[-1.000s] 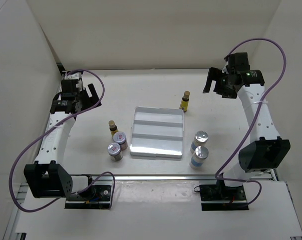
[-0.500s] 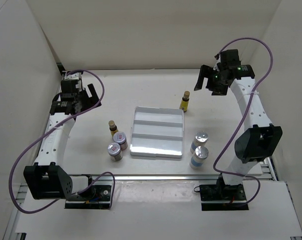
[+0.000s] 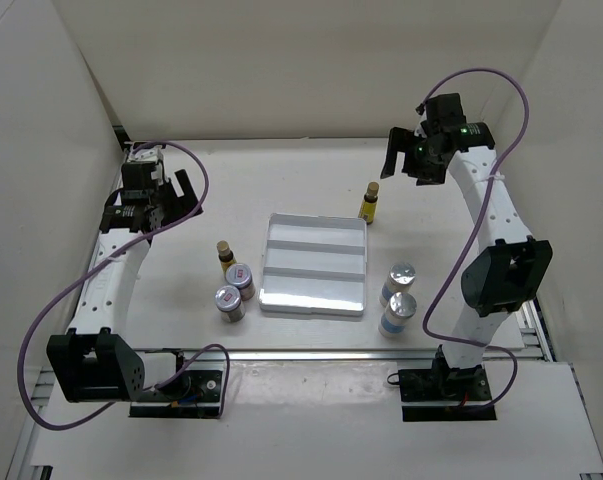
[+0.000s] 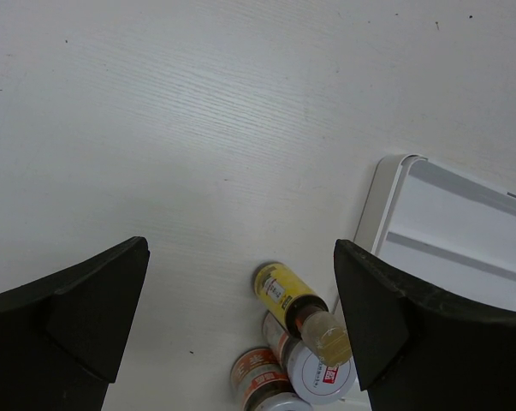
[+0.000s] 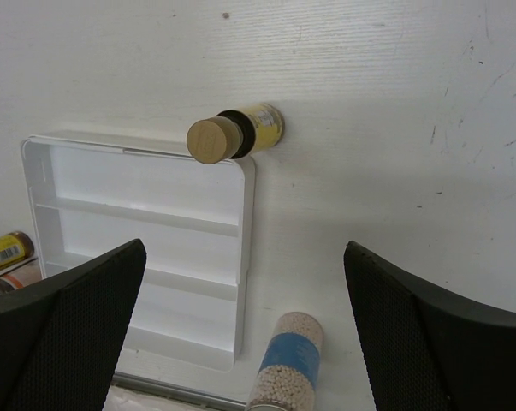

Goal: Organize the condiment bottles

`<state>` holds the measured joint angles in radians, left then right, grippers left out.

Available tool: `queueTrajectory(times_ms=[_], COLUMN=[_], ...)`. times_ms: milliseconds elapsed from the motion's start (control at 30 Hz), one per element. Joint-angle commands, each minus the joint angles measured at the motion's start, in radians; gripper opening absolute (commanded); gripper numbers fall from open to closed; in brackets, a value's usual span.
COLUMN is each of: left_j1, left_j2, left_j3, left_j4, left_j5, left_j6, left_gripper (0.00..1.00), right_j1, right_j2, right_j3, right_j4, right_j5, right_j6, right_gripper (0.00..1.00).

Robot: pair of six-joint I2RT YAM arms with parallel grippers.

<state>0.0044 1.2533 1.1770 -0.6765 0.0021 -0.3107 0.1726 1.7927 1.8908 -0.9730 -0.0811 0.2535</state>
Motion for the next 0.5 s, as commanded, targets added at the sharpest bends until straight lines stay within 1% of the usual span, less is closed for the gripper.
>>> queueTrajectory(times_ms=[0, 300, 467], left_j1=[-0.003, -0.003, -0.003], left_j2=[-0.038, -0.038, -0.048], left_j3=[-0.004, -0.027, -0.037], left_j4=[0.008, 0.054, 0.054], left_j5=[0.016, 0.016, -0.02], left_j6=[0.01, -0.022, -0.065], left_gripper=[1.0, 1.0, 1.0], right_j1=[0.001, 0.001, 0.001], right_j2=[-0.006, -0.006, -0.016], right_j3=[0.053, 0.034, 0.024], right_j4=[-0.003, -0.003, -0.003], right_j5=[0.02, 0.032, 0.032], right_j6=[-0.016, -0.005, -0.005], right_gripper=[1.0, 1.0, 1.0])
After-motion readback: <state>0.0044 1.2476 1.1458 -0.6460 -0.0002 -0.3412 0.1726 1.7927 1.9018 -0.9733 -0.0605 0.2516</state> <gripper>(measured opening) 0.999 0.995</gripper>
